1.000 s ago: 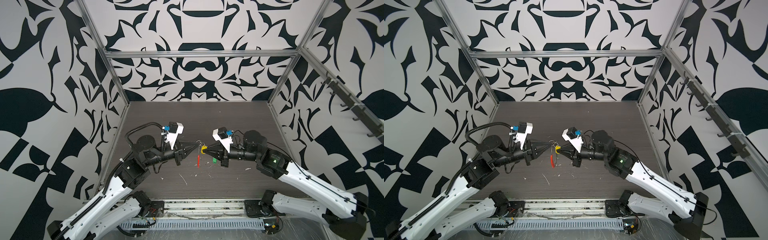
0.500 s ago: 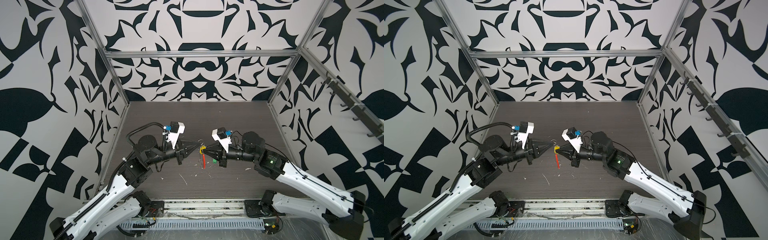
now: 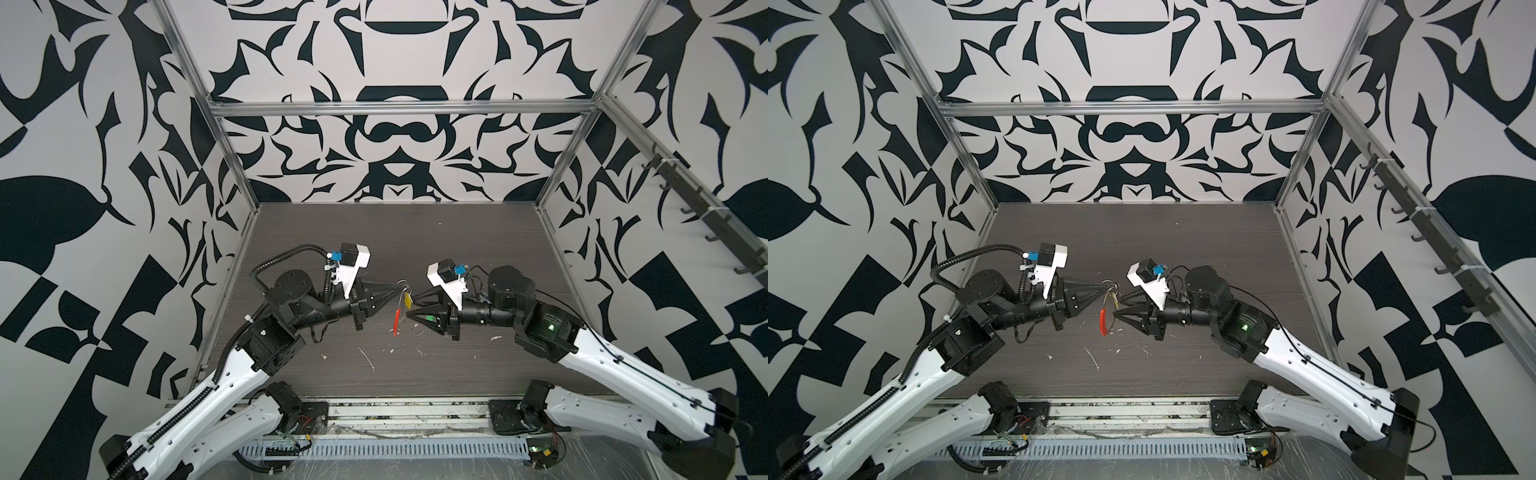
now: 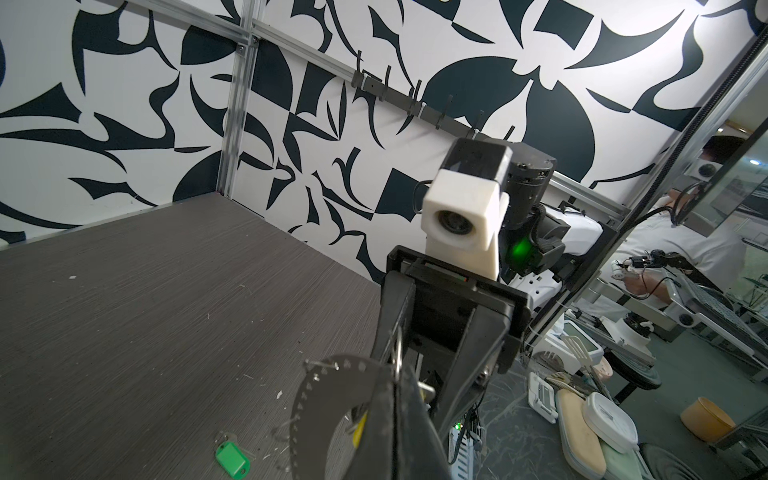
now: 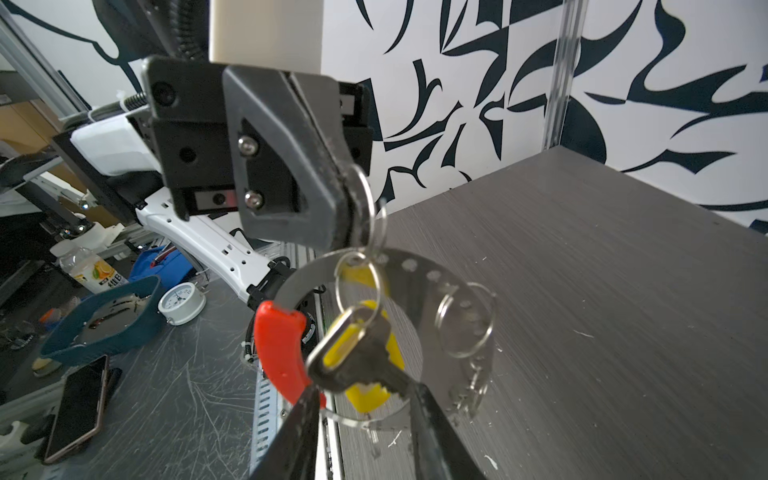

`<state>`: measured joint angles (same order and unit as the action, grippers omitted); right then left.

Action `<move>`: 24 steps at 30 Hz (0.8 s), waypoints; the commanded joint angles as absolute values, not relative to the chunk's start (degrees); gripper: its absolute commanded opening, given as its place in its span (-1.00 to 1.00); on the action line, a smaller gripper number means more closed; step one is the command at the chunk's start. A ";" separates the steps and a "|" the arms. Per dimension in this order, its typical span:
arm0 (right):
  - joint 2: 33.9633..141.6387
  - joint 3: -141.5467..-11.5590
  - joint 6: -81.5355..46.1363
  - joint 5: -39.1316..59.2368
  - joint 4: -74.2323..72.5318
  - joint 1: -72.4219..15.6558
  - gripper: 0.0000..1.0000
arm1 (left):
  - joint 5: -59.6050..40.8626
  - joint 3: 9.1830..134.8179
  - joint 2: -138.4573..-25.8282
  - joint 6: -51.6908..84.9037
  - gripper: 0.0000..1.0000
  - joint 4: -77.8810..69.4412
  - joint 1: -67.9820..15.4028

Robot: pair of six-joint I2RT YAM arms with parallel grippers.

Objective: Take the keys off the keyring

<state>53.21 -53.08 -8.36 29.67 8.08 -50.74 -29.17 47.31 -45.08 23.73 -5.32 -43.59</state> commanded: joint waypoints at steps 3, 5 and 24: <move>50.51 -55.45 -6.25 29.26 9.09 -51.02 -0.09 | -28.48 47.76 -43.14 22.33 -1.00 -5.76 -43.38; 50.19 -56.02 -5.83 27.69 8.82 -50.98 -0.07 | -28.40 47.66 -42.76 22.27 -1.00 -5.33 -43.38; 59.87 -63.57 -12.93 42.60 -4.05 -45.58 -0.05 | -29.47 46.23 -41.12 22.42 -1.00 -5.18 -43.39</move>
